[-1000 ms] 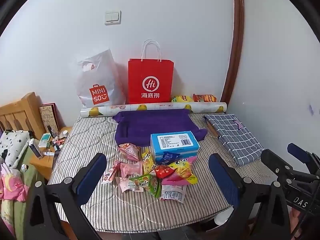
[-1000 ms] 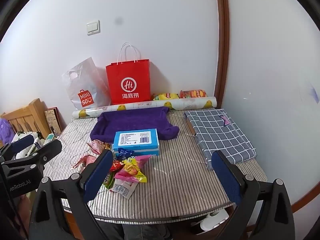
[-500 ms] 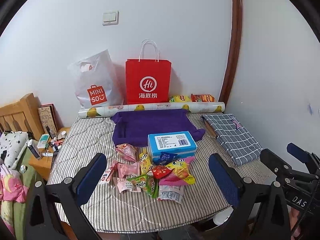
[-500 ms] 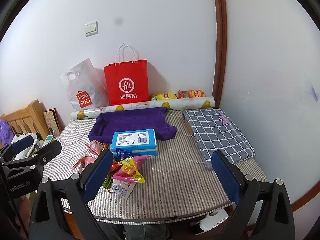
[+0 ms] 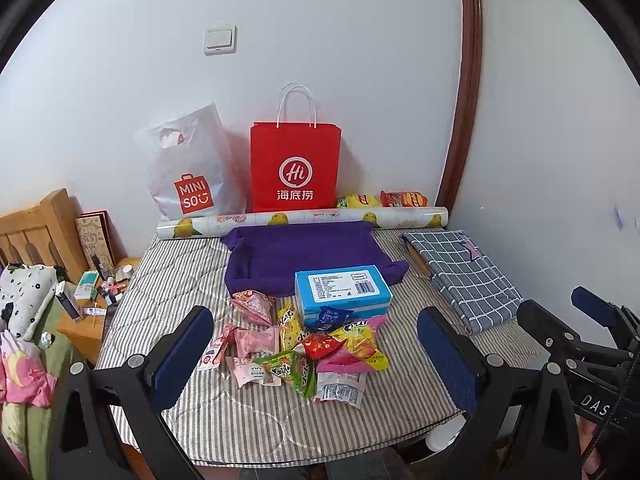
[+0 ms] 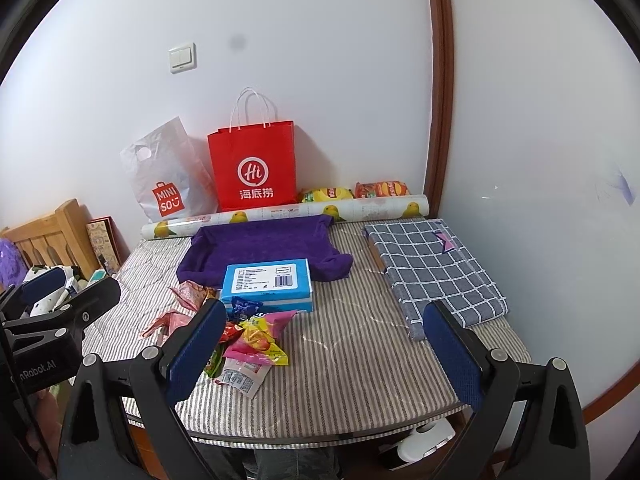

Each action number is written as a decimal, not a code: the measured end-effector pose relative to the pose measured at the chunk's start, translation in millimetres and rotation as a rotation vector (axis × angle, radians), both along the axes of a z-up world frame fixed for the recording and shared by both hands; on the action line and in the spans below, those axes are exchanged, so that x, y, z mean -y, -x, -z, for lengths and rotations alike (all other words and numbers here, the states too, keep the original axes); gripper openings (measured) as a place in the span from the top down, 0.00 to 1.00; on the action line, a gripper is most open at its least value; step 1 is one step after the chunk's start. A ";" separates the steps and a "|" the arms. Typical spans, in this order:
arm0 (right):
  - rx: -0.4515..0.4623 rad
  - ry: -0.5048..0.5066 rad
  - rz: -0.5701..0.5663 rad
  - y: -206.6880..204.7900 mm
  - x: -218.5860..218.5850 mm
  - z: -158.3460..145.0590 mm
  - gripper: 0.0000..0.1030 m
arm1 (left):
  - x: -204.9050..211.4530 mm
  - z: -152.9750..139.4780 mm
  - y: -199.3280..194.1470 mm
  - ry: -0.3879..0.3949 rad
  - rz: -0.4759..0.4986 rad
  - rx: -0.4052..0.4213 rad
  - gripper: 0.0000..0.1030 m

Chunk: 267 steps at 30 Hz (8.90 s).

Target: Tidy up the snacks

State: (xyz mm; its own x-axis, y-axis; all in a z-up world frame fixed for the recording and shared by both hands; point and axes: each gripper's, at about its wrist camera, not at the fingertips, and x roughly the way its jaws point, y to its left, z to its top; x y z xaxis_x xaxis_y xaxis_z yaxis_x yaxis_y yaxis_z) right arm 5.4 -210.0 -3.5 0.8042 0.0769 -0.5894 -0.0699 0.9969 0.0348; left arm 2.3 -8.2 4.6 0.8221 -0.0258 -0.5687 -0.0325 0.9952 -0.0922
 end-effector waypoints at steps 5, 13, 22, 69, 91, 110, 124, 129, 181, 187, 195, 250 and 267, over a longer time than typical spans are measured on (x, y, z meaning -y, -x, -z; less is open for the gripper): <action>0.002 0.004 0.000 1.6 -0.8 -0.4 0.05 | -0.6 -1.5 -0.1 0.005 0.001 -0.009 0.01; -0.001 0.000 0.006 2.0 -0.2 -0.1 0.05 | -1.0 -1.6 0.7 -0.025 0.003 -0.018 0.01; 0.002 -0.004 0.002 3.0 2.7 0.1 0.04 | -0.9 -1.9 2.3 -0.020 0.002 0.025 0.01; -0.358 -0.005 -0.218 -144.6 -90.5 208.8 0.14 | -141.0 168.0 -92.0 0.113 -0.166 -0.268 0.02; -0.367 0.009 -0.202 -154.8 -51.8 203.8 0.36 | -151.0 222.1 -147.7 0.088 -0.101 -0.404 0.25; -0.354 0.011 -0.152 -155.4 -38.1 200.2 0.36 | -159.1 192.0 -130.2 0.083 -0.075 -0.318 0.76; -0.288 -0.013 -0.169 -145.4 -44.3 164.9 0.36 | -148.0 151.4 -119.5 0.127 -0.045 -0.251 0.76; -0.269 -0.017 -0.164 -140.8 -40.3 154.0 0.36 | -136.8 137.0 -123.0 0.117 -0.028 -0.231 0.76; -0.166 -0.123 -0.240 -342.2 -88.7 99.0 0.36 | -111.6 93.9 -325.3 0.113 0.088 -0.218 0.76; -0.190 -0.123 -0.273 -371.4 -101.2 112.3 0.36 | -115.3 106.3 -354.5 0.122 0.081 -0.246 0.76; -0.265 -0.152 -0.249 -396.7 -103.8 150.8 0.36 | -115.9 135.6 -382.4 0.094 0.072 -0.302 0.76; -0.525 -0.164 -0.198 -434.1 -109.4 229.7 0.20 | -128.4 195.6 -410.2 0.160 0.059 -0.461 0.51; -0.457 -0.244 -0.215 -407.7 -55.7 216.8 0.19 | -127.1 170.5 -402.8 0.147 0.068 -0.404 0.48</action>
State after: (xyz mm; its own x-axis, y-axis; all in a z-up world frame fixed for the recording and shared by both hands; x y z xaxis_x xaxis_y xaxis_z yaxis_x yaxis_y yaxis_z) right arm 413.1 -154.3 -220.3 0.4218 0.3888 -0.8191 -0.1948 0.9212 0.3369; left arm 405.1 118.9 -165.9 0.5281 -0.1770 -0.8305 -0.0301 0.9735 -0.2266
